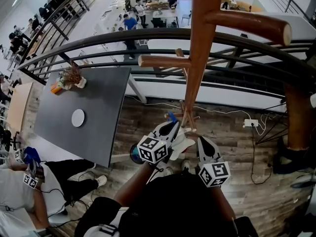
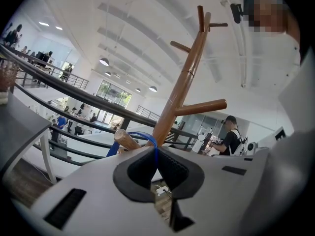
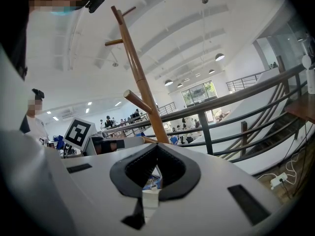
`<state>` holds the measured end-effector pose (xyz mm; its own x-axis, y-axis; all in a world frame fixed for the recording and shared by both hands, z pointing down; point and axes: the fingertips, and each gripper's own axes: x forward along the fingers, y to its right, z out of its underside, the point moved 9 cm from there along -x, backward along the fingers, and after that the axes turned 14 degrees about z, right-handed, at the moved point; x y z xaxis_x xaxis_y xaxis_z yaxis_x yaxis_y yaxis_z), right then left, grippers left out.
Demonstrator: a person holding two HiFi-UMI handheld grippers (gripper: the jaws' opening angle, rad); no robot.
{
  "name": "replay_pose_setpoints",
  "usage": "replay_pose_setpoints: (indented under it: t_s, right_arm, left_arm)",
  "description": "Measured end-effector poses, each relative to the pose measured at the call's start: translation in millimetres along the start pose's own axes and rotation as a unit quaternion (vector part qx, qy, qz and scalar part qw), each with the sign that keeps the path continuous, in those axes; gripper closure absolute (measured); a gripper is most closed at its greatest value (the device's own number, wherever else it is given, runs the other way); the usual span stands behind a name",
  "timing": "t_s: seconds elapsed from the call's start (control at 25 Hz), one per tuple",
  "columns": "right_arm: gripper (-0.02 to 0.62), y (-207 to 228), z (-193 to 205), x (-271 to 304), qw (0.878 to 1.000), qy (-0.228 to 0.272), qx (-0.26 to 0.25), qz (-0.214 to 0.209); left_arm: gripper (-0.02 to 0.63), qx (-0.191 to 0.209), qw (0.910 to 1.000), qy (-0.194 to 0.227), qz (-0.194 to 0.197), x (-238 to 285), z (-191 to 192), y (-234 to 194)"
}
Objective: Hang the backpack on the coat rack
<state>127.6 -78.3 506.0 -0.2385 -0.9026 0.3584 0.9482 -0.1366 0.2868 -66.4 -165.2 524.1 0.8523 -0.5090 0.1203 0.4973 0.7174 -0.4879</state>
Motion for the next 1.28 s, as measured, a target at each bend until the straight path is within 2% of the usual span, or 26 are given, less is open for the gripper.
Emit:
replay_pose_setpoints:
  t_s: [1.28]
  right_arm:
    - [0.583,3,2,-9,1.0,-0.006,-0.001,0.008]
  left_arm:
    - [0.592,-0.011,0.9995,-0.03,-0.005,10,28,-3]
